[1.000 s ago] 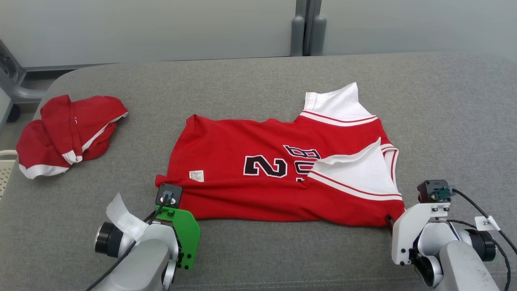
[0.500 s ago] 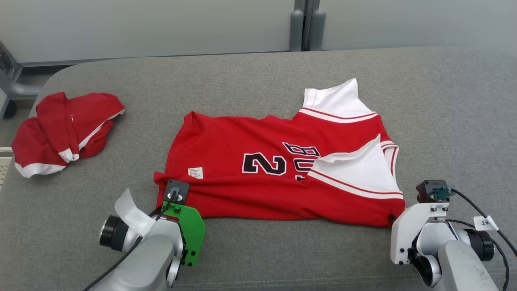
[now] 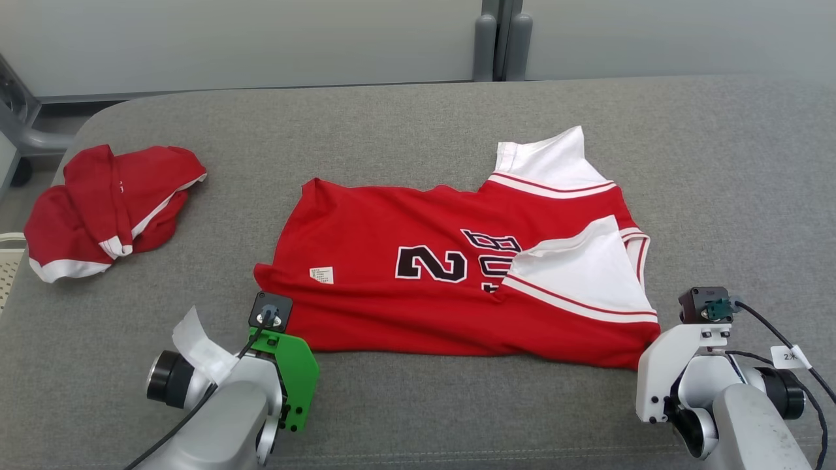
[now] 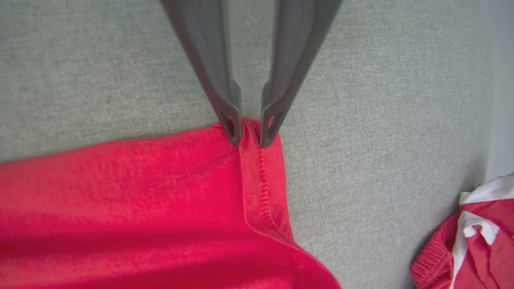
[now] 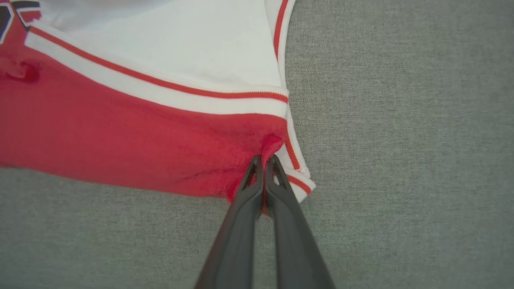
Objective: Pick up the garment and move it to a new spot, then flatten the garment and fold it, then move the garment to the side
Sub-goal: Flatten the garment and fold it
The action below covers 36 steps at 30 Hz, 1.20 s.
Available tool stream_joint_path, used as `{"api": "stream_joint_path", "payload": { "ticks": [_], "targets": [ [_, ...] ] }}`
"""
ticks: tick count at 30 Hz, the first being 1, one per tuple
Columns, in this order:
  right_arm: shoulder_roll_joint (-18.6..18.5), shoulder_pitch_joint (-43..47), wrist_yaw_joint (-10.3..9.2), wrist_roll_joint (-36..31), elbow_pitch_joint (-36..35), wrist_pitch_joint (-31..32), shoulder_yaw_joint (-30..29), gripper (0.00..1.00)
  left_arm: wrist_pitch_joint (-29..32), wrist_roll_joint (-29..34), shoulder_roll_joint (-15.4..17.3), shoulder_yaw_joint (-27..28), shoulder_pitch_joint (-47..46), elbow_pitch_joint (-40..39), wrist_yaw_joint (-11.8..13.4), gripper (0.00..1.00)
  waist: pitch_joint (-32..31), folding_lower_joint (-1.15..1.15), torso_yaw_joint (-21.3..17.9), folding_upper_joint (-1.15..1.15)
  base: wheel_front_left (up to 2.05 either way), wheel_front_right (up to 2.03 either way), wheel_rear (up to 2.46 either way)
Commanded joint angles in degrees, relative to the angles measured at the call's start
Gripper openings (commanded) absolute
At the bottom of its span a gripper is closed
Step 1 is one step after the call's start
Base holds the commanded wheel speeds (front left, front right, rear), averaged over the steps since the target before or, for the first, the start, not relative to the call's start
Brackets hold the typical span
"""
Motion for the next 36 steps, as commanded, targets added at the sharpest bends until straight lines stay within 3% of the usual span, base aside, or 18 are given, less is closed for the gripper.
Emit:
{"api": "stream_joint_path", "payload": {
  "ticks": [1,8,9,16,25,30,36],
  "targets": [
    [-0.2,-0.4,0.00,-0.3,0.2,0.0,-0.3,0.00,-0.4,-0.3,0.5,0.0,-0.6,0.3,-0.1,0.19,-0.1,0.00,0.1,0.00,0.00,0.00,0.00],
    [-0.2,-0.4,-0.01,-0.6,0.0,-0.1,-0.8,0.00,-1.4,-0.7,2.1,0.0,-0.4,0.6,-1.3,0.06,-0.4,0.00,0.2,0.00,0.00,0.00,0.00],
    [-0.2,-0.3,0.00,-0.7,0.0,-0.2,-1.0,0.00,-1.4,-0.8,2.3,0.0,-0.4,0.5,-1.6,0.00,-0.5,0.00,0.2,0.00,0.00,0.00,0.00],
    [-0.2,0.3,-0.01,-0.7,-1.0,-0.7,-2.2,0.00,-3.3,-2.1,3.9,0.2,1.7,-1.5,-5.5,0.00,-1.3,0.00,0.1,0.00,0.00,0.00,0.00],
    [-0.2,2.6,-0.01,1.2,-4.2,0.8,-3.0,0.00,-4.7,-4.2,7.1,0.8,4.9,-5.3,-8.1,0.00,-3.0,0.00,0.2,0.00,0.00,0.00,0.00],
    [-0.2,6.3,-0.01,2.3,-10.8,4.2,-3.3,0.00,-2.5,-6.8,10.4,0.9,9.1,-10.0,-11.0,0.00,-4.3,0.00,0.0,0.00,0.00,0.00,0.00],
    [-0.3,10.2,-0.03,3.4,-17.8,8.8,-4.0,0.00,0.4,-10.0,14.4,2.5,13.5,-16.5,-10.2,0.00,-5.1,0.00,-0.2,0.00,0.00,0.00,0.00]
  ]
}}
